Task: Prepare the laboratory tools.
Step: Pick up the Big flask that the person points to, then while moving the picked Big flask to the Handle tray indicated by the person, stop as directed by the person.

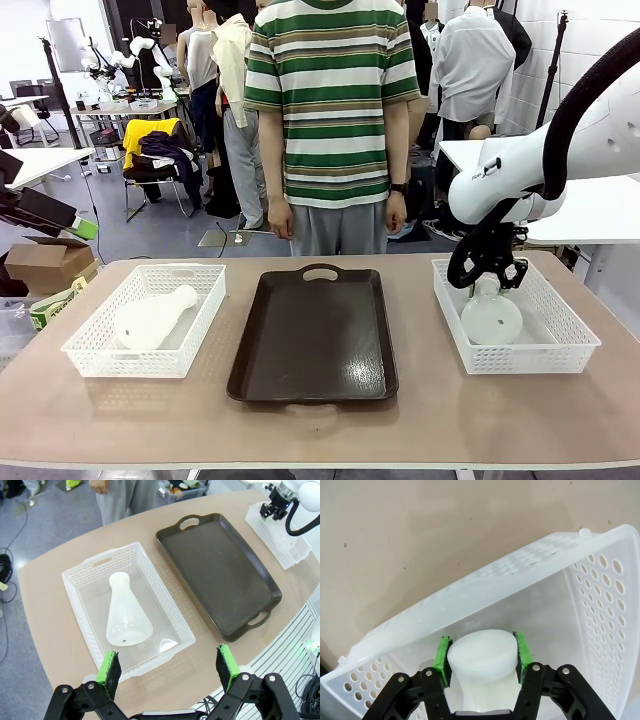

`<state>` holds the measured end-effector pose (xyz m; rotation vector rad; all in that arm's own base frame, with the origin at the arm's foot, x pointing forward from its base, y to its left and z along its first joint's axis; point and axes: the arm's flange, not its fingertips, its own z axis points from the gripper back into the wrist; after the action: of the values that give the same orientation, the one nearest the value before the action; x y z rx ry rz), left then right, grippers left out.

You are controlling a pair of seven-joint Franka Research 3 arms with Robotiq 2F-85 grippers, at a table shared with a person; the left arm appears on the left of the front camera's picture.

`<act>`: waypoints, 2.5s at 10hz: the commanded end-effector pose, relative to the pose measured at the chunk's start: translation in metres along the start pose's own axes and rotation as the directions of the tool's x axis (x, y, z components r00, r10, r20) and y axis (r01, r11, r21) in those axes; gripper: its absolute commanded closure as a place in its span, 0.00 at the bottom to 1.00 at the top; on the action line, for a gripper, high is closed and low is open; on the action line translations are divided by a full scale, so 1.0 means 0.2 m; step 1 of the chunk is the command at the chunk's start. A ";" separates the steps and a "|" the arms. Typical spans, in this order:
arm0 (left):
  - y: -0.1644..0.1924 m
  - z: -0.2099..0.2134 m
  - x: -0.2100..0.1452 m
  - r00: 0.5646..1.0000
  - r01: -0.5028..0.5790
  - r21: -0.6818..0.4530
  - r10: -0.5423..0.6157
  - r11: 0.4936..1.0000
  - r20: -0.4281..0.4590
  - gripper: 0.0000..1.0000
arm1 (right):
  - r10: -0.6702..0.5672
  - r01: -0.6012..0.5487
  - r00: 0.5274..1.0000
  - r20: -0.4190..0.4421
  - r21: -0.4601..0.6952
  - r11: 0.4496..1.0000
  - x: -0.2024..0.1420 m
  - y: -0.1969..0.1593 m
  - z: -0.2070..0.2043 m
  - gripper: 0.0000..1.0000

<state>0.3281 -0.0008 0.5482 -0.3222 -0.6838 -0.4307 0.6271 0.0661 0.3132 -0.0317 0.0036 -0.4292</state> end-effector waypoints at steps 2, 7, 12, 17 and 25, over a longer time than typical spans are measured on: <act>0.02 0.00 -0.01 1.000 0.018 0.000 -0.018 1.000 -0.008 0.00 | -0.033 0.033 0.999 -0.016 -0.013 0.999 0.03 0.02 0.02 1.00; 0.02 0.00 -0.01 1.000 0.018 0.000 -0.018 1.000 -0.008 0.00 | -0.004 0.004 1.000 -0.003 -0.003 1.000 0.00 -0.01 0.00 1.00; 0.02 0.00 -0.01 1.000 0.018 0.000 -0.018 1.000 -0.008 0.00 | -0.004 0.004 1.000 -0.003 -0.003 1.000 0.00 -0.01 0.00 1.00; 0.02 0.00 -0.01 1.000 0.018 0.000 -0.018 1.000 -0.008 0.00 | -0.004 0.004 1.000 -0.003 -0.003 1.000 0.00 -0.01 0.00 1.00; 0.02 0.00 -0.01 1.000 0.018 0.000 -0.018 1.000 -0.008 0.00 | -0.004 0.004 1.000 -0.003 -0.003 1.000 0.00 -0.01 0.00 1.00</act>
<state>0.3281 -0.0008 0.5482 -0.3221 -0.6838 -0.4308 0.6270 0.0647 0.3134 -0.0386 0.0197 -0.4313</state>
